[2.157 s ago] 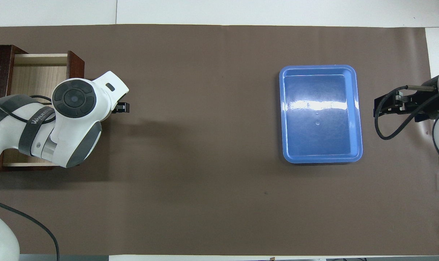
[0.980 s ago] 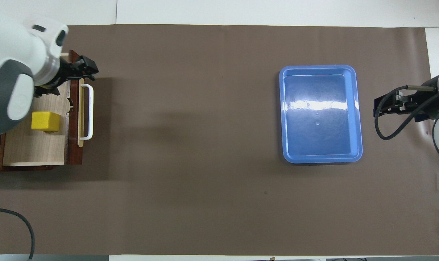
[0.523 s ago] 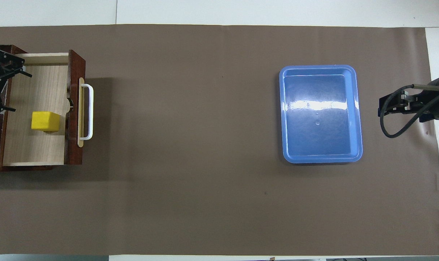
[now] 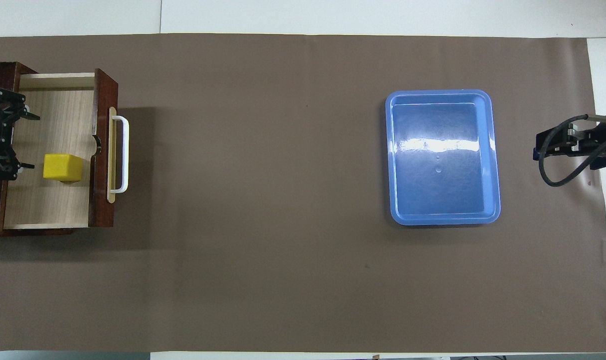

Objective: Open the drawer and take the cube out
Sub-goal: 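Release the handle and move the left gripper over the yellow cube, then grasp the yellow cube with the left gripper while the right gripper approaches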

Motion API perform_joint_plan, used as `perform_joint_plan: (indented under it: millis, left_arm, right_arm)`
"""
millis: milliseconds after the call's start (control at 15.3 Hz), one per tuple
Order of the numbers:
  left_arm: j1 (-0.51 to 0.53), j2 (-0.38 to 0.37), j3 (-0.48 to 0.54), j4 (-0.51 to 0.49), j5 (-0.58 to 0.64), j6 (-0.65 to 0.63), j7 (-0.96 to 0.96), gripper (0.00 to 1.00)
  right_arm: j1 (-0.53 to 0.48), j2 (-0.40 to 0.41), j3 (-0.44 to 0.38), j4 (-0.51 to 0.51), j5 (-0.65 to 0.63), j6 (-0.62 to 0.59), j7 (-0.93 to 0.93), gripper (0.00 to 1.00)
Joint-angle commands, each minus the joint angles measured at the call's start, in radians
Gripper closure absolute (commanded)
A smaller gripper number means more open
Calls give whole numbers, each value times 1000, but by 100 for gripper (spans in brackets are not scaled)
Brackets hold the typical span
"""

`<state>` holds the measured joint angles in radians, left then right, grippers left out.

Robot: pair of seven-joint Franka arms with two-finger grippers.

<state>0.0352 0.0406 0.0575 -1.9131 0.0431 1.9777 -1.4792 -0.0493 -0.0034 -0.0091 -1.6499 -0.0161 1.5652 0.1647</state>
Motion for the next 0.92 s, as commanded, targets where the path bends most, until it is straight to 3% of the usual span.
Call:
perform_joint_plan:
  millis: [0,196,392,588,654,719,850]
  left_arm:
    - [20,-41,-4,-98,9,79,-32,0]
    - [20,-35,-4,-126,11,156,-97,0]
    - [8,-33,-4,-164,18,190,-108,0]
    - [2,-36,-4,-204,29,231,-112,0]
    - [0,-36,-4,-202,29,230,-115,17]
    - [2,-36,-4,-202,29,228,-124,47]
    - [3,-33,-4,-193,46,222,-127,94]
  right_arm:
    - [-21,-24,12,-36,2,41,112,0]
    - [20,23,23,-35,92,102,590,0]
    - [66,100,29,1,217,151,876,3]
    - [106,209,29,67,425,154,1180,3]
    - [129,229,29,65,492,157,1223,3]
    - [146,239,29,53,552,185,1239,3]
    - [186,246,29,19,681,242,1292,3]
